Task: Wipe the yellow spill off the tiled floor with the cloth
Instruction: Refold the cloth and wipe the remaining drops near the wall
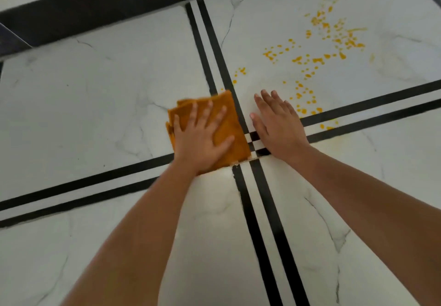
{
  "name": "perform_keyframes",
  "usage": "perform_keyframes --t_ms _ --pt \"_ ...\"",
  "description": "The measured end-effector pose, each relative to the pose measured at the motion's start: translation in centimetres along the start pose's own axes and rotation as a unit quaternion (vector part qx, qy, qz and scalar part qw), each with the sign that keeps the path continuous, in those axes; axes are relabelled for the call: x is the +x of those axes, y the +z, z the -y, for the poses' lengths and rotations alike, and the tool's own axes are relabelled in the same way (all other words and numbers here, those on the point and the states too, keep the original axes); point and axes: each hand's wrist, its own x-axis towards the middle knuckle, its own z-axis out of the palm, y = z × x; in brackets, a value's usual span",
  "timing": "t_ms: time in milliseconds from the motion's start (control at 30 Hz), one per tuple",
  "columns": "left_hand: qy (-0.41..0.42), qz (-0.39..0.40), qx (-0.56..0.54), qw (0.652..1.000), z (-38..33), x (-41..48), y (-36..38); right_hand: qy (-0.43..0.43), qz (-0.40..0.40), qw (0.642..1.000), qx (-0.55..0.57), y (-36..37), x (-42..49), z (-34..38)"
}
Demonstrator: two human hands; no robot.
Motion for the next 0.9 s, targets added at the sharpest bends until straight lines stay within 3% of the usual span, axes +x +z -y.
perform_keyframes --t_ms 67,200,333,433,467,600,700,733,767,867,900 --pt "-0.031 -0.001 -0.022 0.999 0.9 2.1 -0.5 0.031 -0.001 1.000 -0.003 0.3 0.3 0.4" --pt "0.083 -0.015 0.000 0.996 0.5 0.6 0.7 0.061 -0.003 0.998 0.010 0.4 -1.1 0.2" --pt "-0.024 0.006 -0.046 0.999 -1.0 2.7 -0.7 0.115 -0.033 0.993 0.018 -0.4 -4.1 -2.0" --pt "0.151 0.006 0.002 0.988 -5.2 -0.2 0.5 0.143 -0.032 0.989 -0.003 -1.3 -6.2 -4.2" --pt "0.172 0.007 0.000 0.985 -5.6 0.1 0.3 0.144 -0.033 0.989 -0.013 -1.8 -6.7 -5.1" --pt "0.042 0.004 -0.048 0.998 -8.0 2.2 -0.2 0.145 -0.039 0.988 -0.038 -3.0 -8.2 -9.1" --pt "0.182 0.002 0.001 0.983 -11.7 -0.3 0.8 0.158 -0.043 0.985 -0.048 -3.5 -8.4 -12.4" --pt "0.195 0.003 -0.002 0.981 -11.7 0.1 0.9 0.158 -0.045 0.985 -0.049 -3.6 -8.2 -13.3" --pt "0.166 -0.003 -0.014 0.986 -11.9 1.3 0.7 0.158 -0.048 0.985 -0.048 -3.7 -8.0 -14.4" --pt "-0.035 -0.011 -0.065 0.997 -14.6 4.2 0.5 0.174 -0.063 0.982 -0.036 -4.3 -7.4 -17.6" --pt "-0.048 -0.013 -0.066 0.997 -16.5 3.8 0.6 0.182 -0.069 0.980 -0.034 -4.6 -7.3 -18.5"
